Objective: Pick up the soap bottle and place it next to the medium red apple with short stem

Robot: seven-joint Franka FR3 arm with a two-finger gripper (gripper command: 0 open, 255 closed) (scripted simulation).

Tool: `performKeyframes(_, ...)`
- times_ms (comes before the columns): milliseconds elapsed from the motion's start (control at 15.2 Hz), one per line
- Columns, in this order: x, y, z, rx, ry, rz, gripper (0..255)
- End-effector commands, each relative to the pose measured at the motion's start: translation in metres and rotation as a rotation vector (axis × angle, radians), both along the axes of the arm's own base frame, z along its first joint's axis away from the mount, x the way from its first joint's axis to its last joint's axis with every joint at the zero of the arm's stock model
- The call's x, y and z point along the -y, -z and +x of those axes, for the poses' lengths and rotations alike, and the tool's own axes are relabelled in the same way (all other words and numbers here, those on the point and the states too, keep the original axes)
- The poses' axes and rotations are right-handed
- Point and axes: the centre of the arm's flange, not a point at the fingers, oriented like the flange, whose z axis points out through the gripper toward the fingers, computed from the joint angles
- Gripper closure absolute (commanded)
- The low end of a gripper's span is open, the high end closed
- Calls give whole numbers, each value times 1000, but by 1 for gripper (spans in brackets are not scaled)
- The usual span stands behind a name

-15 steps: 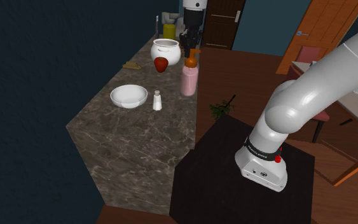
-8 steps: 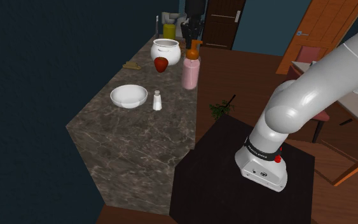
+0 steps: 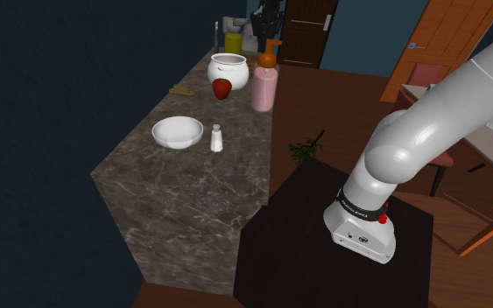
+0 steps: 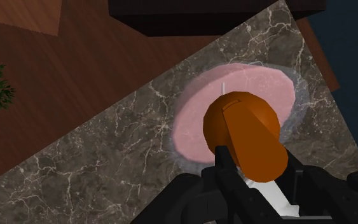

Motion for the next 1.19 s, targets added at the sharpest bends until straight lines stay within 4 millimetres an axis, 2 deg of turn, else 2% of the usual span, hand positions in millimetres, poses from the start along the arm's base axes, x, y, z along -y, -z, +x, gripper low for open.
performKeyframes(0,-1,-11,1,0,0,0,255)
performKeyframes(396,-1,-41,1,0,0,0,255)
performKeyframes(1122,83,1,112,0,0,0,255)
